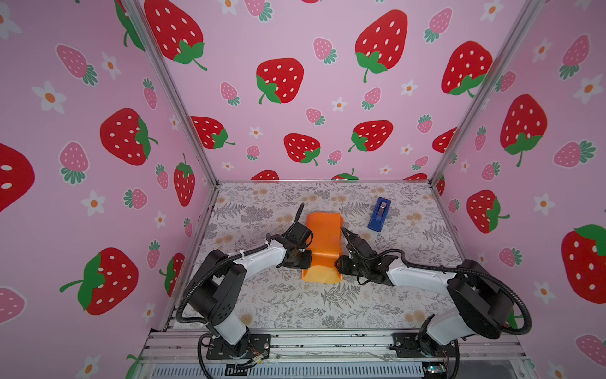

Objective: Wrap a gift box in wrapping paper
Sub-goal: Fold the third fold of the wrapping paper on the gift box.

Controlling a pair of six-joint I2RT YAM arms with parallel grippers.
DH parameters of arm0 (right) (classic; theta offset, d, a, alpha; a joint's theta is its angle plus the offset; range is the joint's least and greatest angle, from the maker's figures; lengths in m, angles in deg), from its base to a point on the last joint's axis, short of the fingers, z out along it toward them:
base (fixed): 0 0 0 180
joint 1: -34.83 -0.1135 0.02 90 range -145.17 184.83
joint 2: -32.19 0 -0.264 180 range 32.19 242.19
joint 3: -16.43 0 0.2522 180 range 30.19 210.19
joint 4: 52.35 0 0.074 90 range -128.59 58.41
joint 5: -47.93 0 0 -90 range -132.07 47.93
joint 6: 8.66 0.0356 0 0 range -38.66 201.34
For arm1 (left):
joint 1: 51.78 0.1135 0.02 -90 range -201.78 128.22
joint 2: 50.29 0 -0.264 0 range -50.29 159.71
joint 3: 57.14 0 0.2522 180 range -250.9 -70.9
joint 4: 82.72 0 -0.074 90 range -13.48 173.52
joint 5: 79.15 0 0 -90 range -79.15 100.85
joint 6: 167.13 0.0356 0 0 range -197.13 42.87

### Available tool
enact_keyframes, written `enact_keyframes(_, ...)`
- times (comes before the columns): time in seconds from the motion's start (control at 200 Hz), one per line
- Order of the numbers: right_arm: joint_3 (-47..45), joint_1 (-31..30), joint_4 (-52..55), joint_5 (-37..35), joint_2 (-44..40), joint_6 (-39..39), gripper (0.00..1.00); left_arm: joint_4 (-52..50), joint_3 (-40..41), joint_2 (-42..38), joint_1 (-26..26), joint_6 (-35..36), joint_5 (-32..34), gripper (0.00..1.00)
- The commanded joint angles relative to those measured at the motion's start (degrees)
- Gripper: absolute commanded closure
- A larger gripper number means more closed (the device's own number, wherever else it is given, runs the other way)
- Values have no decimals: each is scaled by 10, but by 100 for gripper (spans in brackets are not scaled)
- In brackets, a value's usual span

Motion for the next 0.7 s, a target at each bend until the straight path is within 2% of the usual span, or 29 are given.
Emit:
enact_keyframes(0.0, 7, -2, -5, -3, -4, 8, 59, 3, 13, -1, 1, -4, 9, 67)
enact_keyframes(0.165, 9, -2, -26, -16, 23, 11, 55, 18, 18, 15, 1, -6, 3, 76)
enact_keyframes(0.36, 21, -2, -47, -47, 58, 10, 59, 26, 20, 19, 2, -5, -7, 83)
enact_keyframes(0.495, 25, -3, -59, -61, 74, 7, 70, 29, 24, 15, 2, -4, -13, 86)
enact_keyframes(0.595, 24, -2, -64, -62, 81, 6, 83, 32, 26, 7, 2, -6, -17, 86)
enact_keyframes(0.635, 21, -3, -65, -61, 81, 7, 87, 30, 26, 3, 1, -8, -15, 85)
enact_keyframes(0.695, 18, -2, -66, -61, 81, 5, 93, 26, 25, -6, 2, -11, -8, 77)
